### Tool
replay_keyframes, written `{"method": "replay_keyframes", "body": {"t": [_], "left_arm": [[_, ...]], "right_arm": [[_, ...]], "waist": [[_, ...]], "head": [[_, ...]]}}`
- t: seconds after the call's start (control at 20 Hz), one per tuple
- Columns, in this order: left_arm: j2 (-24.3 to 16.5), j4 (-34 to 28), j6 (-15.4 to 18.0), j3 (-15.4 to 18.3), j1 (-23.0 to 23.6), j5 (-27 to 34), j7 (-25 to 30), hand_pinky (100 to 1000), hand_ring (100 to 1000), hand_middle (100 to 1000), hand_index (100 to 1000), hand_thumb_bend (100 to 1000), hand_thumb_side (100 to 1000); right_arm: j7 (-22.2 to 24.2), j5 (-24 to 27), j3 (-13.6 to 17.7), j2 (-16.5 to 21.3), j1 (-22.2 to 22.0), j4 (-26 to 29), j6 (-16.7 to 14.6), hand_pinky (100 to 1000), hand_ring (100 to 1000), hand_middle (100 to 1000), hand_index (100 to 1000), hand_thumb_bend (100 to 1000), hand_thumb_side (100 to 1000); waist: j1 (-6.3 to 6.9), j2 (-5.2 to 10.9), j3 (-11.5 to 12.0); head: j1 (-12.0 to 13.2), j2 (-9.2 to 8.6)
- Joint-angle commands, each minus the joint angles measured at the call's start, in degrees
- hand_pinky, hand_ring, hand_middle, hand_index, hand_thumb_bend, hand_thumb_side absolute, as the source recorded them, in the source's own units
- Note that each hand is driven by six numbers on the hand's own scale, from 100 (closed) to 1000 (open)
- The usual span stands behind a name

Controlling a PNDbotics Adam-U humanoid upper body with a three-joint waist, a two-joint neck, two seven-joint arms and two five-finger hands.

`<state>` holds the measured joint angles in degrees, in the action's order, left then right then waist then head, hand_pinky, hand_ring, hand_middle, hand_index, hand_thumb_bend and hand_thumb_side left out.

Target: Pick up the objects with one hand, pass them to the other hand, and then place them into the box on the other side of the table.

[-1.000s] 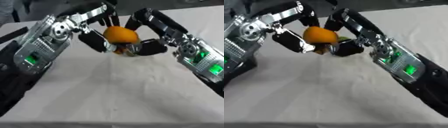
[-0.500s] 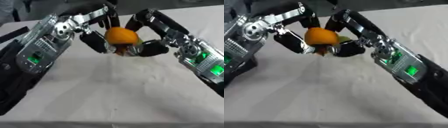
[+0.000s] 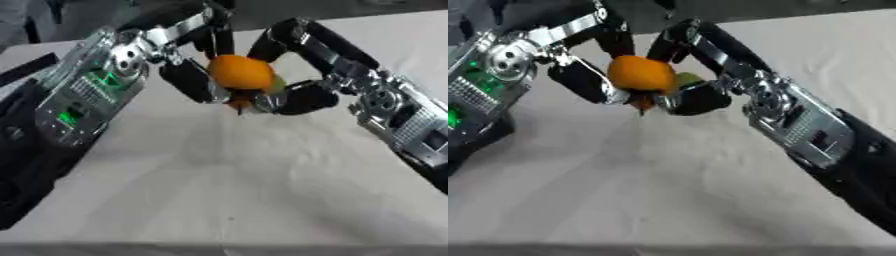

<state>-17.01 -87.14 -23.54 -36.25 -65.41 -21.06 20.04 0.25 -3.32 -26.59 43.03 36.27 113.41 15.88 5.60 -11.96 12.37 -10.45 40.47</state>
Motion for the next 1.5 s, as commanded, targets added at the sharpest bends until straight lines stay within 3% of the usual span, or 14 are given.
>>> {"method": "replay_keyframes", "body": {"t": [0.05, 0.3, 0.55, 1.0, 1.5], "left_arm": [[-0.6, -0.1, -0.2, 1.2, -0.8, -0.2, -1.0, 688, 544, 486, 518, 522, 100], [-0.7, -0.1, -0.3, 1.2, -0.6, 0.3, -1.4, 686, 546, 495, 541, 569, 100], [-0.8, -0.2, -0.1, 1.2, -0.5, 0.6, -0.7, 684, 553, 511, 562, 591, 100], [-0.5, -0.1, 0.1, 1.3, -0.2, 0.7, -0.8, 669, 545, 515, 572, 613, 100], [-1.3, -0.5, -0.5, 1.3, 0.0, 0.2, -0.3, 630, 466, 450, 496, 592, 100]], "right_arm": [[0.2, -0.2, 0.6, 0.2, 0.7, 1.2, -0.3, 692, 679, 545, 625, 439, 100], [1.1, -0.1, 0.6, 0.2, 0.5, 1.2, -0.1, 702, 715, 585, 671, 585, 100], [2.4, 0.0, 0.7, 0.3, 0.3, 1.2, 0.2, 719, 756, 636, 729, 642, 145], [3.2, 0.7, 0.8, 0.2, 0.2, 1.2, 0.0, 728, 773, 658, 753, 642, 155], [3.0, -0.7, 1.1, 0.4, -0.2, 1.2, 2.1, 740, 805, 700, 821, 614, 210]], "waist": [[0.22, 0.17, 0.0], [0.24, 0.20, 0.0], [0.28, 0.21, -0.1], [0.29, 0.10, -0.2], [0.33, 0.11, -0.1]], "head": [[0.3, -0.25], [0.4, -0.21], [0.5, -0.16], [0.6, -0.06], [0.8, -0.14]]}}
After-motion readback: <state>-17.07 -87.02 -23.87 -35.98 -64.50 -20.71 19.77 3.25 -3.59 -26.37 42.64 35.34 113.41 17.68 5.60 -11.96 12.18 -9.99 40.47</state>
